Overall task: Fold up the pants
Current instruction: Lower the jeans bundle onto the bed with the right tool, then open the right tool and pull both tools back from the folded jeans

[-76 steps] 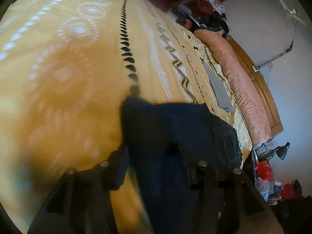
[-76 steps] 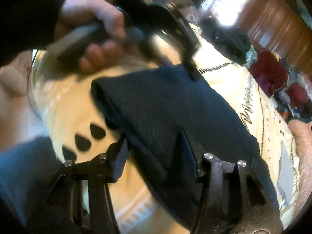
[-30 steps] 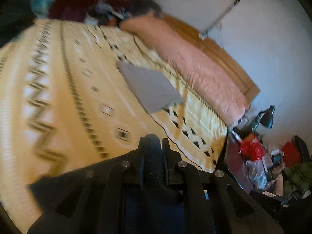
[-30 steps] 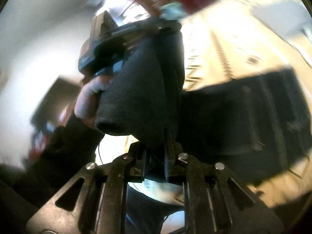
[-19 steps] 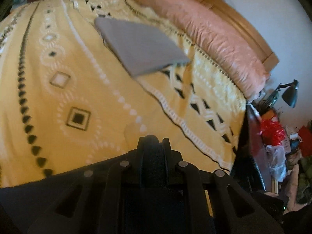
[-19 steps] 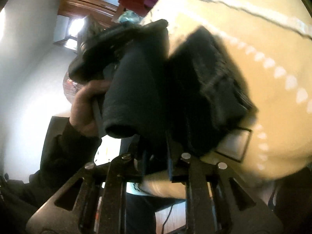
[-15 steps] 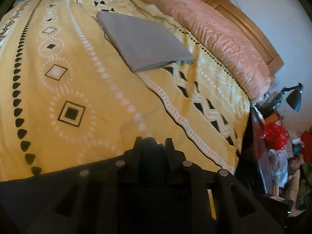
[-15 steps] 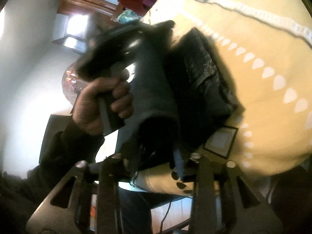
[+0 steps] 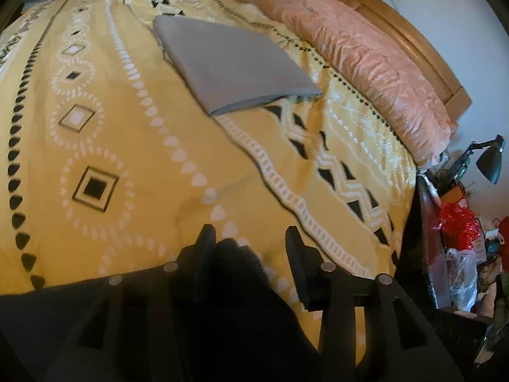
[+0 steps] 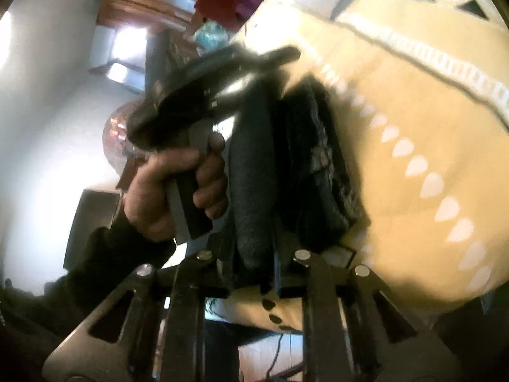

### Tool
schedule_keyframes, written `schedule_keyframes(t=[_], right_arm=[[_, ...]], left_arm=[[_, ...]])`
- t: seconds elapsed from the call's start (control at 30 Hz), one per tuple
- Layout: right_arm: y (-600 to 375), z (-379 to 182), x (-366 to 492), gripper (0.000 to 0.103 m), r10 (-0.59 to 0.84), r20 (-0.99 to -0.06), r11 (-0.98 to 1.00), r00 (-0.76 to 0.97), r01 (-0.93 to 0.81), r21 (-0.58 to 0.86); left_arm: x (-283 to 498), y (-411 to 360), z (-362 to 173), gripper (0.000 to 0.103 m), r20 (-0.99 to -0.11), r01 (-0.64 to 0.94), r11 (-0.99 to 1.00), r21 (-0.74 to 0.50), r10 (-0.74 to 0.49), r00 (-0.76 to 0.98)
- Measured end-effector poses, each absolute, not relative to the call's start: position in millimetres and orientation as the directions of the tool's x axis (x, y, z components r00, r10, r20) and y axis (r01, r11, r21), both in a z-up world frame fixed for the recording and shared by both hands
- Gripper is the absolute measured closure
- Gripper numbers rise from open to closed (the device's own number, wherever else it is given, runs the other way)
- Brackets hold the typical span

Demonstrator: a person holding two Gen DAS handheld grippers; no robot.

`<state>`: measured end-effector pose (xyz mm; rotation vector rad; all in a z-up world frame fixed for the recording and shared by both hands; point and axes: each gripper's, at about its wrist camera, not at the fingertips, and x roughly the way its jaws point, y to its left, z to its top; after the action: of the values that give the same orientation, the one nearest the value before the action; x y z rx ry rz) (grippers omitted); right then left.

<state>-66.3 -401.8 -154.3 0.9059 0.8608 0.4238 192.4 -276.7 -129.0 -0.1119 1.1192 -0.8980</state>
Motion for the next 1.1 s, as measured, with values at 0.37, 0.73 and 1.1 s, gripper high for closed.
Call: schedule_keyframes(t=[0.37, 0.73, 1.1], right_arm=[[-411.6, -179.8, -68.8, 0.085, 0.581, -0.533, 0.604, 0.615, 0.113, 0.789], [-419.4, -142.6, -50.4, 0.076, 0.545, -0.619, 0.738, 0.565, 0.027, 0.675], [-392.8, -114.9, -13.2, 0.055, 0.437, -0.694, 0.834, 0.572, 0.031, 0.551]], left_arm=[[197.6, -240.0, -105.9, 0.053, -0.711, 0.527, 0.688, -0.498, -0.672, 0.206], [134.5, -26.5, -57.6, 0.046, -0.712, 0.427, 0.842, -0.330, -0.519, 0.473], [103.6, 120.2, -120.0, 0.044, -0.784, 0.123, 0.970, -0.210, -0.243, 0.571]])
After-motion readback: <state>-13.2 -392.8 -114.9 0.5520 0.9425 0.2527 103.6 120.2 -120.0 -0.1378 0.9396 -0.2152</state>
